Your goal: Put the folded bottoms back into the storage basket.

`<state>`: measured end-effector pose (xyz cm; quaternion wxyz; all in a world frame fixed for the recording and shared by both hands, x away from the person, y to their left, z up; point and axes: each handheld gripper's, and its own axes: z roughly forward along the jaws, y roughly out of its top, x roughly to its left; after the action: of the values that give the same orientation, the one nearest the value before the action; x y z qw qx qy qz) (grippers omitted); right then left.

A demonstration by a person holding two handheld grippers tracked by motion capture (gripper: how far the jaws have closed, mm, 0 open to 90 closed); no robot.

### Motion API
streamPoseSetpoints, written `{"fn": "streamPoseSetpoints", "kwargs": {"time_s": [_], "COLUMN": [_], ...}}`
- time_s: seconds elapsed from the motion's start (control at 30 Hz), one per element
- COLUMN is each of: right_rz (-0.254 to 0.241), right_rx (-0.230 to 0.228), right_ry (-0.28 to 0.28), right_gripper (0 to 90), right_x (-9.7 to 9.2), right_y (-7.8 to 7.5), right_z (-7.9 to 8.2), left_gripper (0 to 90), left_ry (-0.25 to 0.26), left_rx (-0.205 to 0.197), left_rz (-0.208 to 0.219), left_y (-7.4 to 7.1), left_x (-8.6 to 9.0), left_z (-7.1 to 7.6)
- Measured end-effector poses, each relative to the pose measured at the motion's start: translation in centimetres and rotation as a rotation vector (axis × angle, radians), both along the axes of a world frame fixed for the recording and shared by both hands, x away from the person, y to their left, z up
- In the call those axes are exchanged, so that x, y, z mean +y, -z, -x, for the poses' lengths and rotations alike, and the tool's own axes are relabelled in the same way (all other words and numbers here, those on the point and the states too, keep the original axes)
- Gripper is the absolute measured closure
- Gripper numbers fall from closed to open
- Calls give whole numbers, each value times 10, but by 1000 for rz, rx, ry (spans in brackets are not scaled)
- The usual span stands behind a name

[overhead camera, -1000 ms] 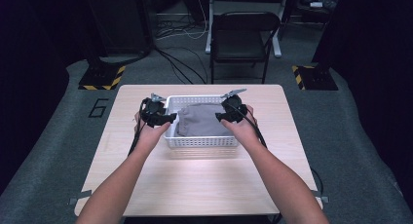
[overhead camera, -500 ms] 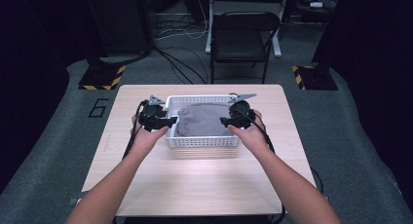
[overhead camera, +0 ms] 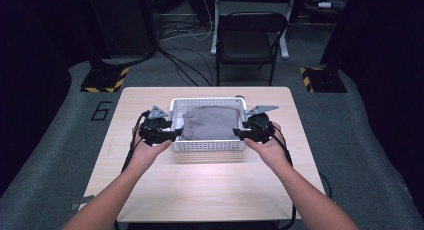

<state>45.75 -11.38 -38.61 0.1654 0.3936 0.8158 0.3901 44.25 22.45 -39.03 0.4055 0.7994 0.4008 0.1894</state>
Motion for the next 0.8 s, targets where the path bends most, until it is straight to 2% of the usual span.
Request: {"fn": "streamPoseSetpoints", "kwargs": {"time_s": [0.1, 0.17, 0.23, 0.4, 0.53, 0.7, 0.8], "right_rz": [-18, -11, 1, -3, -2, 1, -8], "right_rx": [0, -3, -13, -12, -20, 2, 14], "right_ry": [11, 6, 7, 13, 21, 22, 28], "right_gripper": [503, 502, 500, 498, 497, 496, 496], "right_x": [-6, -8, -11, -17, -20, -22, -23], "right_y": [3, 4, 8, 17, 24, 41, 49], "right_z": [11, 15, 21, 32, 41, 50, 55], "left_gripper": [459, 458, 457, 451, 446, 443, 439], "left_ry": [8, 7, -7, 3, -10, -14, -24], "left_rx": [8, 11, 22, 43, 52, 58, 59], "left_rz": [6, 13, 50, 36, 43, 34, 47], "left_y": [4, 8, 16, 30, 39, 50, 56], "left_x": [2, 4, 6, 10, 15, 19, 22], "left_z": [9, 13, 19, 28, 35, 45, 51]}}
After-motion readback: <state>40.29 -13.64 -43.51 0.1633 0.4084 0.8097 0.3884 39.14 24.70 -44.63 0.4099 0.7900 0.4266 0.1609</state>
